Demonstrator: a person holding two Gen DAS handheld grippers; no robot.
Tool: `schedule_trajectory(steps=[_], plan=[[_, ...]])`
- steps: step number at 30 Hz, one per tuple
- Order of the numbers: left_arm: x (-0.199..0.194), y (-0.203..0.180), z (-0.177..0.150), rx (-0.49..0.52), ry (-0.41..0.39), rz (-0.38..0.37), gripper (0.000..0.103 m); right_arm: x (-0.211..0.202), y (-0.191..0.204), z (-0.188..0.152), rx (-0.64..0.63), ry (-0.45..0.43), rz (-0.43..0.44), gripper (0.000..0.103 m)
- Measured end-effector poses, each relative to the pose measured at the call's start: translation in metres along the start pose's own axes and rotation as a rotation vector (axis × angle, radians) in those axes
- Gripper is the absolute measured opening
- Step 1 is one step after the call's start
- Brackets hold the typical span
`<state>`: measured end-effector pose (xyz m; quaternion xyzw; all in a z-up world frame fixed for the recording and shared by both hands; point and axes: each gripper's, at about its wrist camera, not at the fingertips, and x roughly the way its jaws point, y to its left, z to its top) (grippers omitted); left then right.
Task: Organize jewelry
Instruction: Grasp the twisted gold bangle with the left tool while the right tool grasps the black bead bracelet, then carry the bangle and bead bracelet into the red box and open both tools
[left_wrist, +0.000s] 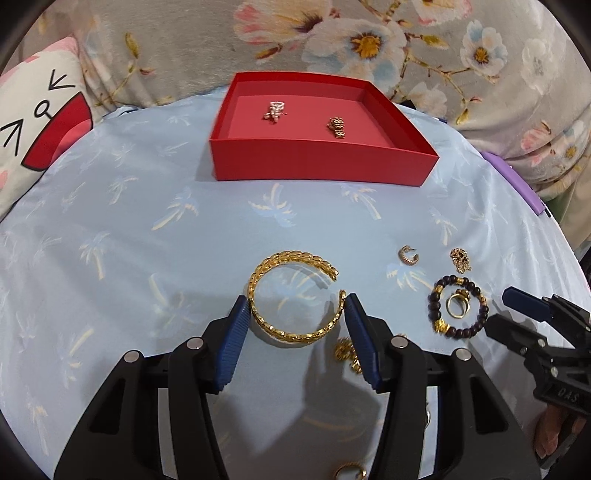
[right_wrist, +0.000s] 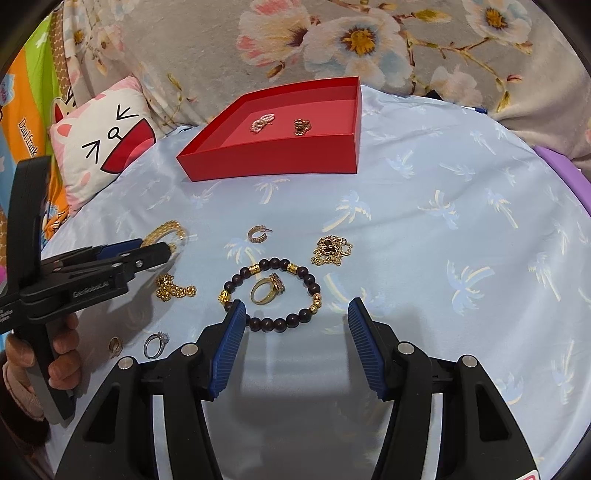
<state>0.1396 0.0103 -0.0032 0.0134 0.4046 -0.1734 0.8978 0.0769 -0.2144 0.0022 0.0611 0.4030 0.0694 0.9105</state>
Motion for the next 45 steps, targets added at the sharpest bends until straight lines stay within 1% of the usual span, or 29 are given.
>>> schedule_trajectory(steps=[3, 6, 8, 9, 10, 12, 19, 20, 21, 22, 28, 32, 39, 45], plan=[[-0.008, 0.006, -0.006, -0.014, -0.011, 0.002, 0.051, 0.0, -0.001, 0.0, 0.01, -0.001, 0.002, 0.056], [-0.013, 0.006, -0.01, -0.013, -0.025, 0.012, 0.051, 0.001, -0.003, 0.003, 0.017, -0.008, -0.008, 0.051], [-0.013, 0.004, -0.01, -0.002, -0.028, 0.013, 0.051, 0.004, -0.002, 0.005, 0.013, 0.003, -0.025, 0.043], [-0.013, 0.004, -0.01, -0.001, -0.026, 0.012, 0.051, 0.006, -0.003, 0.005, 0.014, 0.013, -0.028, 0.037], [-0.013, 0.004, -0.01, -0.001, -0.025, 0.008, 0.051, 0.009, -0.003, 0.007, 0.017, 0.025, -0.032, 0.029], [-0.012, 0.005, -0.009, -0.007, -0.024, 0.003, 0.052, 0.014, -0.005, 0.009, 0.028, 0.045, -0.033, 0.022], [-0.011, 0.006, -0.01, -0.009, -0.018, -0.011, 0.052, 0.023, -0.001, 0.013, 0.012, 0.054, -0.062, 0.019], [-0.011, 0.005, -0.01, -0.007, -0.018, -0.013, 0.052, 0.023, 0.0, 0.013, 0.008, 0.054, -0.065, 0.018], [-0.011, 0.005, -0.01, -0.007, -0.018, -0.014, 0.052, 0.024, 0.0, 0.013, 0.006, 0.056, -0.068, 0.012], [-0.011, 0.005, -0.01, -0.007, -0.018, -0.015, 0.052, 0.024, 0.0, 0.014, 0.007, 0.057, -0.068, 0.009], [-0.011, 0.006, -0.009, -0.009, -0.017, -0.019, 0.052, 0.022, 0.0, 0.014, 0.013, 0.045, -0.074, 0.004], [-0.011, 0.006, -0.009, -0.008, -0.018, -0.019, 0.052, 0.017, 0.001, 0.014, 0.013, 0.021, -0.071, 0.004], [-0.011, 0.006, -0.009, -0.009, -0.019, -0.019, 0.052, 0.004, 0.002, 0.019, 0.009, -0.027, -0.06, 0.004], [-0.012, 0.006, -0.009, -0.01, -0.029, -0.02, 0.052, -0.018, 0.009, 0.029, -0.003, -0.091, -0.031, 0.004]])
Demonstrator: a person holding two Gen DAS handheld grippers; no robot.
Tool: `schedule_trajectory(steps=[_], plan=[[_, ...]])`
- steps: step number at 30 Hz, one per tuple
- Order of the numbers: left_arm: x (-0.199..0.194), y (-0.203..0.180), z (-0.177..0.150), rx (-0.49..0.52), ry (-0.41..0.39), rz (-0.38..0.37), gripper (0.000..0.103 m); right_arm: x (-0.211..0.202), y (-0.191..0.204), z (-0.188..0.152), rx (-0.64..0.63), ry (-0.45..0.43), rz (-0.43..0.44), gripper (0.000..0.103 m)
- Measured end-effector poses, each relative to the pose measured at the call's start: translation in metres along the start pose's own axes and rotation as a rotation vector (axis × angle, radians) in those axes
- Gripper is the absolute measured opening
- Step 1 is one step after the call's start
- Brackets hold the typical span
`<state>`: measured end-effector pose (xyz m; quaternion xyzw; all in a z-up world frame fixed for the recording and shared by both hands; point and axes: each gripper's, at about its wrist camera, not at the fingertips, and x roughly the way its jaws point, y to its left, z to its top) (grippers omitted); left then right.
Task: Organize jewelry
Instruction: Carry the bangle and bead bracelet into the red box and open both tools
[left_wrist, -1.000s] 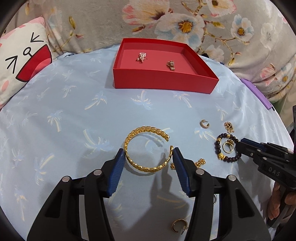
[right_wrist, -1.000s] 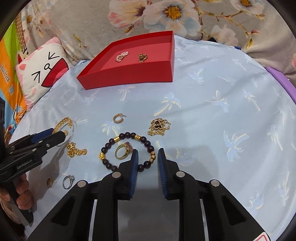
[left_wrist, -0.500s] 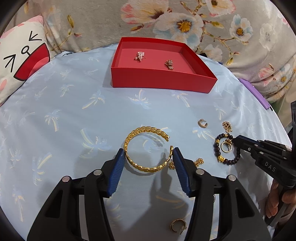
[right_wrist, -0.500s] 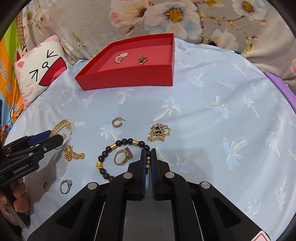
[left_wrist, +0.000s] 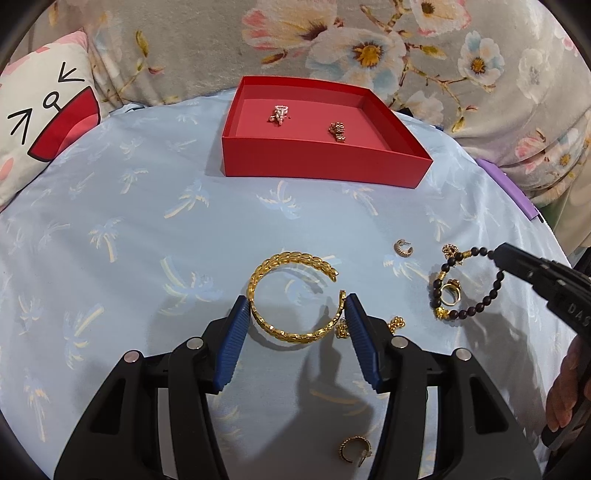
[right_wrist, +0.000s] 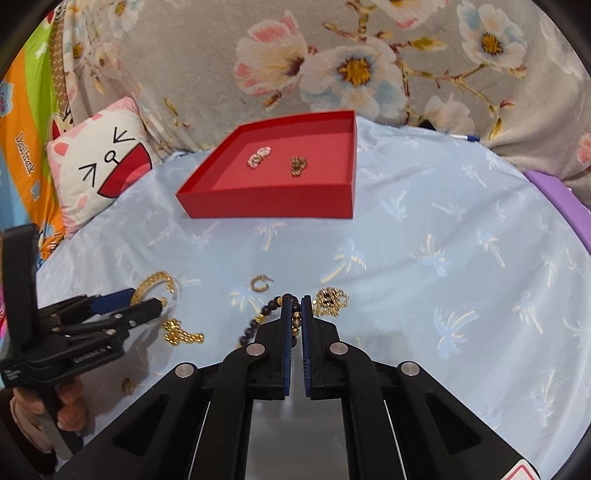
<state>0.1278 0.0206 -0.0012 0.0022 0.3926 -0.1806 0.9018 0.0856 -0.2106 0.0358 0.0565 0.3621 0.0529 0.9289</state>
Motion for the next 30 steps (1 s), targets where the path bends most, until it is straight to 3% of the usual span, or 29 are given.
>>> schedule_trajectory(steps=[9, 17, 23, 30], plan=[[-0.006, 0.002, 0.009, -0.016, 0.007, -0.019, 0.051, -0.021, 0.007, 0.031, -0.034, -0.039, 0.034, 0.004], [-0.024, -0.005, 0.068, 0.06, -0.105, 0.001, 0.052, -0.02, 0.013, 0.096, -0.09, -0.108, 0.034, 0.004], [0.001, -0.004, 0.131, 0.058, -0.136, 0.001, 0.052, 0.017, 0.012, 0.161, -0.096, -0.128, 0.016, 0.004], [0.066, 0.015, 0.18, -0.032, -0.062, -0.004, 0.052, 0.09, 0.001, 0.221, -0.057, -0.088, -0.036, 0.004]])
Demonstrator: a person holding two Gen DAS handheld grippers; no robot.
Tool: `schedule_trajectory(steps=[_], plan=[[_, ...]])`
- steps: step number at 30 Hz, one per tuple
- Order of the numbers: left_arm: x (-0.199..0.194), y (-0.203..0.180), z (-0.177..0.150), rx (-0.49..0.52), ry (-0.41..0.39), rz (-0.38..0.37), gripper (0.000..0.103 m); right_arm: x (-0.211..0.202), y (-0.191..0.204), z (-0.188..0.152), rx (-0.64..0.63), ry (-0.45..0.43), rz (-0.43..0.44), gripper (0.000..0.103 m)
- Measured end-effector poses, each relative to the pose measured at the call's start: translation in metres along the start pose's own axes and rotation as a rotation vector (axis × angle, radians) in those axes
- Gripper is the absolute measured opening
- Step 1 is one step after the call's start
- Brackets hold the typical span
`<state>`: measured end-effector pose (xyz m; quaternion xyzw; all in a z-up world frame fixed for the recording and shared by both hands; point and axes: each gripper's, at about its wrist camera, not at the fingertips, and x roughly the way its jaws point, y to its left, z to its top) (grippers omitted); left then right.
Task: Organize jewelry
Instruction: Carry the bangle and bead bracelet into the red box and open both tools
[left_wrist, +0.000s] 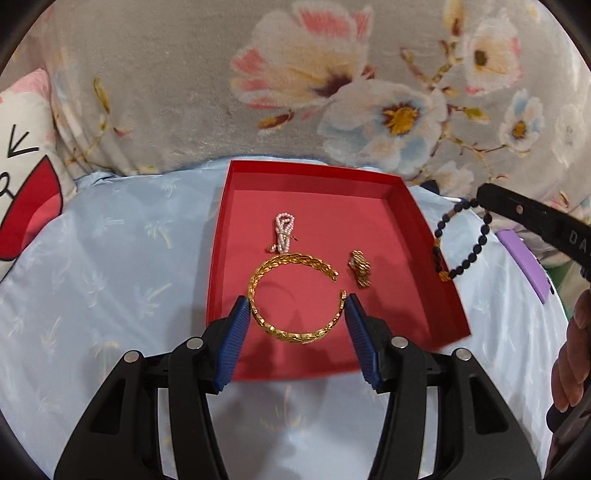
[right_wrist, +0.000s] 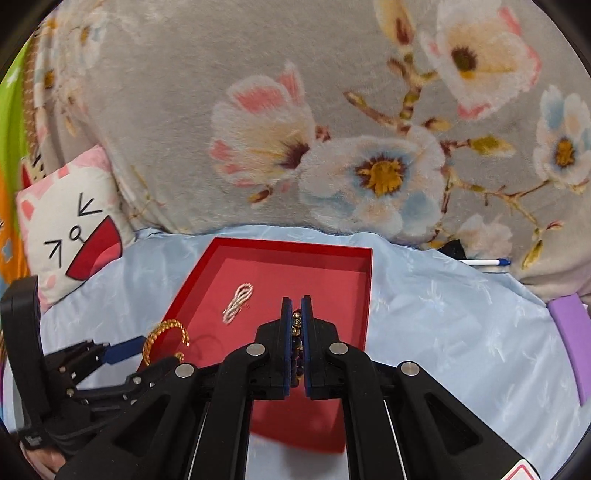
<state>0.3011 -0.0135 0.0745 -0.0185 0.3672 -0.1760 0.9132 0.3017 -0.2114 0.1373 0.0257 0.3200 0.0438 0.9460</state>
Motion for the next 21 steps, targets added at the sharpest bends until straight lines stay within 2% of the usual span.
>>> schedule_trajectory(steps=[5, 12, 15, 17, 21], plan=[[0.039, 0.01, 0.005, -0.031, 0.048, 0.038, 0.052, 0.053, -0.01, 0.013, 0.049, 0.053, 0.005, 0.004], [0.058, 0.014, 0.008, -0.027, 0.057, 0.081, 0.052, 0.11, -0.029, 0.007, 0.111, 0.164, -0.011, 0.004], [0.062, 0.011, 0.01, -0.014, 0.058, 0.077, 0.052, 0.113, -0.034, 0.004, 0.108, 0.168, -0.029, 0.006], [0.063, 0.009, 0.011, -0.01, 0.051, 0.089, 0.053, 0.107, -0.039, 0.003, 0.119, 0.149, -0.021, 0.01], [0.063, 0.011, 0.011, -0.025, 0.046, 0.1, 0.055, 0.089, -0.043, -0.003, 0.12, 0.117, -0.01, 0.011]])
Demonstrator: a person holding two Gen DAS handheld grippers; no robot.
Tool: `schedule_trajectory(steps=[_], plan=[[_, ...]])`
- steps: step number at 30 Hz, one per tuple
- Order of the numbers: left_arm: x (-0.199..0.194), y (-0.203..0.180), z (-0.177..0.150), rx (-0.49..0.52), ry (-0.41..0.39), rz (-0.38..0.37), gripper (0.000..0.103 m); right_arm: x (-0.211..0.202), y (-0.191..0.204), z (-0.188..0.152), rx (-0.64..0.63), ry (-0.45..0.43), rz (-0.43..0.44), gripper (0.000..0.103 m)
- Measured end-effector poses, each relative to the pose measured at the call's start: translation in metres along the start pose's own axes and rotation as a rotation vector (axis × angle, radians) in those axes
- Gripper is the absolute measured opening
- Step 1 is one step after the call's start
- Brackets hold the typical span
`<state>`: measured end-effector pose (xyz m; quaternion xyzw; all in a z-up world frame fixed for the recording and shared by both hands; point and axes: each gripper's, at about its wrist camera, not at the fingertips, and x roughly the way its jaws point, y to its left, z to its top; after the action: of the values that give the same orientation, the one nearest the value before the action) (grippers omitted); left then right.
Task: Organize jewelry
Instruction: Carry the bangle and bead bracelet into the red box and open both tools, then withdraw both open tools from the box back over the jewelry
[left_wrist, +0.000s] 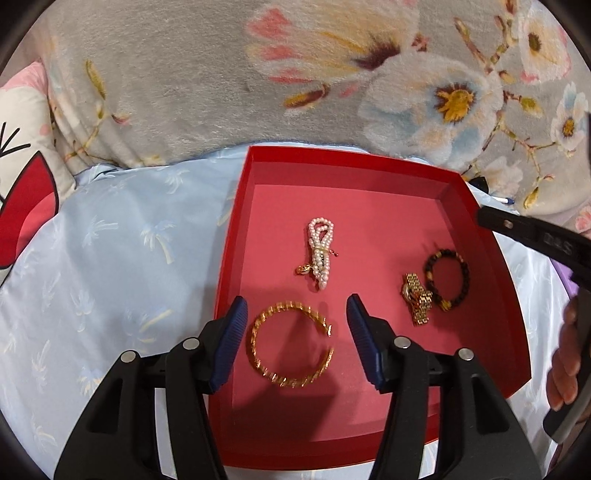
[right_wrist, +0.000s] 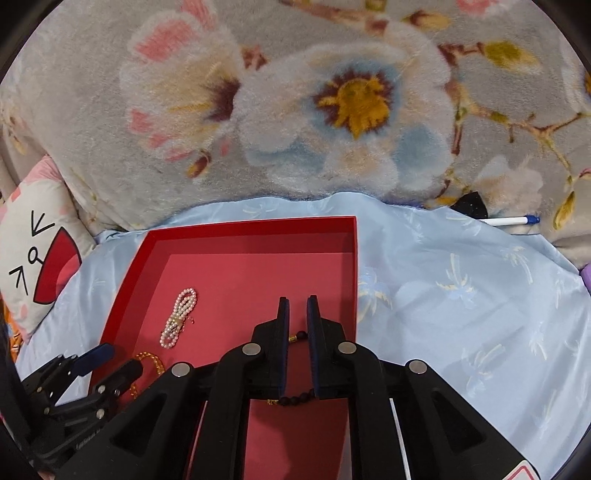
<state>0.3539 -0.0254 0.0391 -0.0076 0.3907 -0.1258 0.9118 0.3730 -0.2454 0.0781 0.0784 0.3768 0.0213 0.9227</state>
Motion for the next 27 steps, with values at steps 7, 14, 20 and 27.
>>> schedule_trajectory(steps=[7, 14, 20, 27], plan=[[-0.032, 0.016, -0.017, -0.052, -0.016, -0.075, 0.062, -0.059, -0.004, -0.04, -0.024, -0.058, 0.032, 0.024], [-0.082, 0.028, -0.06, -0.063, -0.041, -0.071, 0.065, -0.113, -0.014, -0.113, -0.046, -0.063, 0.019, 0.032], [-0.117, 0.026, -0.117, -0.008, -0.044, -0.037, 0.066, -0.141, -0.014, -0.182, -0.091, -0.013, -0.02, 0.036], [-0.134, -0.002, -0.177, 0.074, 0.009, -0.068, 0.066, -0.157, -0.005, -0.234, -0.096, 0.035, 0.013, 0.036]])
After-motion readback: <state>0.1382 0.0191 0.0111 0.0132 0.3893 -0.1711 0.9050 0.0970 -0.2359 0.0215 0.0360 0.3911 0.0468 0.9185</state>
